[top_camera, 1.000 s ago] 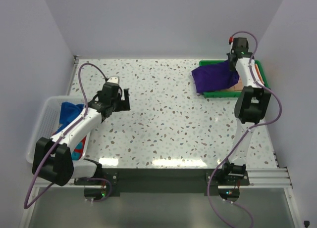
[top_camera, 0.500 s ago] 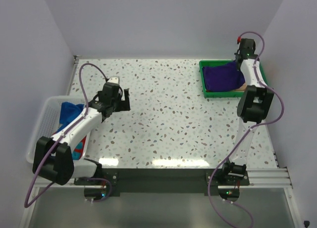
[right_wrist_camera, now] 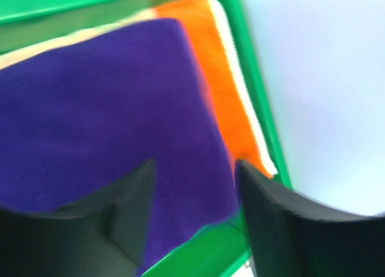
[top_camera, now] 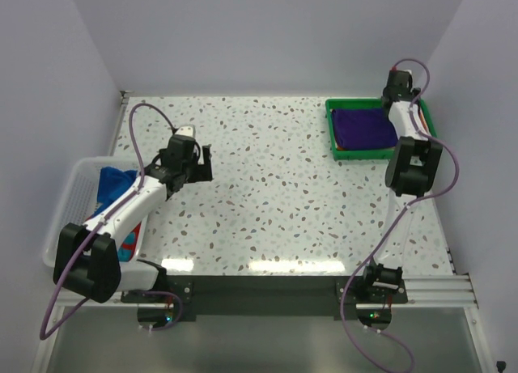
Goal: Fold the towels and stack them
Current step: Neatly place the folded towel into the bin, then grab crumpled towel
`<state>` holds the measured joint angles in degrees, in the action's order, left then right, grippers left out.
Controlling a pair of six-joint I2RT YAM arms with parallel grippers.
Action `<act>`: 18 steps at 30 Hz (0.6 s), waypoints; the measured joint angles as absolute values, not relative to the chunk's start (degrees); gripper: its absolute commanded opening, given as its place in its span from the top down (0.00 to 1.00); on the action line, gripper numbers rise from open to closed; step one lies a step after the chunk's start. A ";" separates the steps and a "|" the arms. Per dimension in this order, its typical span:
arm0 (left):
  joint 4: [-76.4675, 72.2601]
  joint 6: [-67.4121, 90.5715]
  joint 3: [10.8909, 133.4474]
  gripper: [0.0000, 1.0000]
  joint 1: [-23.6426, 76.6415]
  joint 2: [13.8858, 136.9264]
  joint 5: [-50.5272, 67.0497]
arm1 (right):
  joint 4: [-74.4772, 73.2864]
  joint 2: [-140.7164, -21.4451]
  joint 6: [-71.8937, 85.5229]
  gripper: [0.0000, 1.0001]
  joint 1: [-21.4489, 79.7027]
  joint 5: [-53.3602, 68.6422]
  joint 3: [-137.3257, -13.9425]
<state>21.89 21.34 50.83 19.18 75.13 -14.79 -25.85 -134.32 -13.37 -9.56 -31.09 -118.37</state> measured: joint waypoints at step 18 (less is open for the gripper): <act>29.36 23.29 60.75 0.00 15.33 75.26 -18.55 | -35.99 -101.51 8.80 0.01 -1.61 -29.80 -96.44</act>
<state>29.36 23.29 60.75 15.33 75.26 -18.55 -35.99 -101.51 8.80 -1.61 -29.80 -96.44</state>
